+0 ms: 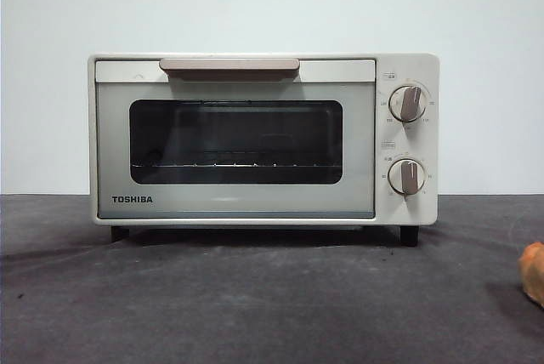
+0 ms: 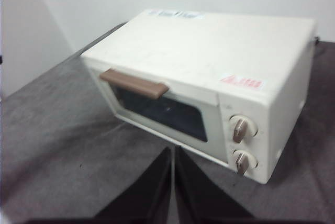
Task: The left arm flap open the oven, the right arm pick bread and place it into oven, the left arm flap close the oven
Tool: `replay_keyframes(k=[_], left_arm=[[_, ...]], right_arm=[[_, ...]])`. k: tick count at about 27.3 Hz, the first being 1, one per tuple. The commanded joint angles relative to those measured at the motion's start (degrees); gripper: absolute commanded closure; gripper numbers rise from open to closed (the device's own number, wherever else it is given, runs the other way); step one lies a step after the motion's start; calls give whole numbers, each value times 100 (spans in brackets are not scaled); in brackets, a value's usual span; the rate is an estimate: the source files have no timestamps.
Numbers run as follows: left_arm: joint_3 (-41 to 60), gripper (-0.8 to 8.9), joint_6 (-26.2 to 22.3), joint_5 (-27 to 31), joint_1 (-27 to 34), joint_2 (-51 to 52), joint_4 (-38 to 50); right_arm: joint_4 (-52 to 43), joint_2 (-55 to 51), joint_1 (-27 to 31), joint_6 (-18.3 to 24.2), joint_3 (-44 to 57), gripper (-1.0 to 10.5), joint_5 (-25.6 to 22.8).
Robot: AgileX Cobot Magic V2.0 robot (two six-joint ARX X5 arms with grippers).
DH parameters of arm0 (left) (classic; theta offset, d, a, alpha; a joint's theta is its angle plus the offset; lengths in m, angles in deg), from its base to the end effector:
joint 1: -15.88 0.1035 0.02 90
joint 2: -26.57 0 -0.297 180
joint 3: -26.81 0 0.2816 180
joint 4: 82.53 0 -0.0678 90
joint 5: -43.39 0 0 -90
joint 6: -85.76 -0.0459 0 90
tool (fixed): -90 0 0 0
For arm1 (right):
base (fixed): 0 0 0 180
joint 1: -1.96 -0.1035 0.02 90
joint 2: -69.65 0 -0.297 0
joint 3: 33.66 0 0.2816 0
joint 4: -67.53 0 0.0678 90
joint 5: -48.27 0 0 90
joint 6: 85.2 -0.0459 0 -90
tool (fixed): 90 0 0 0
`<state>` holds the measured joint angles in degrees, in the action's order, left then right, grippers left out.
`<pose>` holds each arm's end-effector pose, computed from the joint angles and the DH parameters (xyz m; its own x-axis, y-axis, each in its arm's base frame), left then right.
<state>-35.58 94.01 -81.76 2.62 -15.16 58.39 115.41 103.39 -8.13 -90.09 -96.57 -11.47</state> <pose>0.1514 -0.0628 0.3673 0.6230 -0.7383 -0.2584 0.6676 0.6740 -0.3162 0.1148 0.0439 0.3712 0.7172 0.6395 -0.2771 -0.5921 0.7688 0.2418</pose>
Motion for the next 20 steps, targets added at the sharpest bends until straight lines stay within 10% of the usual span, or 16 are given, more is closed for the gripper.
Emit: replay_keyframes(k=[1, 6, 13, 20], left_arm=[[-107, 803, -116, -68, -76, -13, 66], [-107, 725, -118, -68, -103, -22, 153], [-107, 380, -118, -66, -103, -31, 264], [-107, 305, -118, -66, -109, -31, 264]], right_arm=[[9, 22, -9, 66, -96, 940, 15], [20, 22, -15, -94, -96, 901, -11], [50, 26, -15, -369, -96, 444, -52], [55, 26, -20, -564, -96, 397, -24]])
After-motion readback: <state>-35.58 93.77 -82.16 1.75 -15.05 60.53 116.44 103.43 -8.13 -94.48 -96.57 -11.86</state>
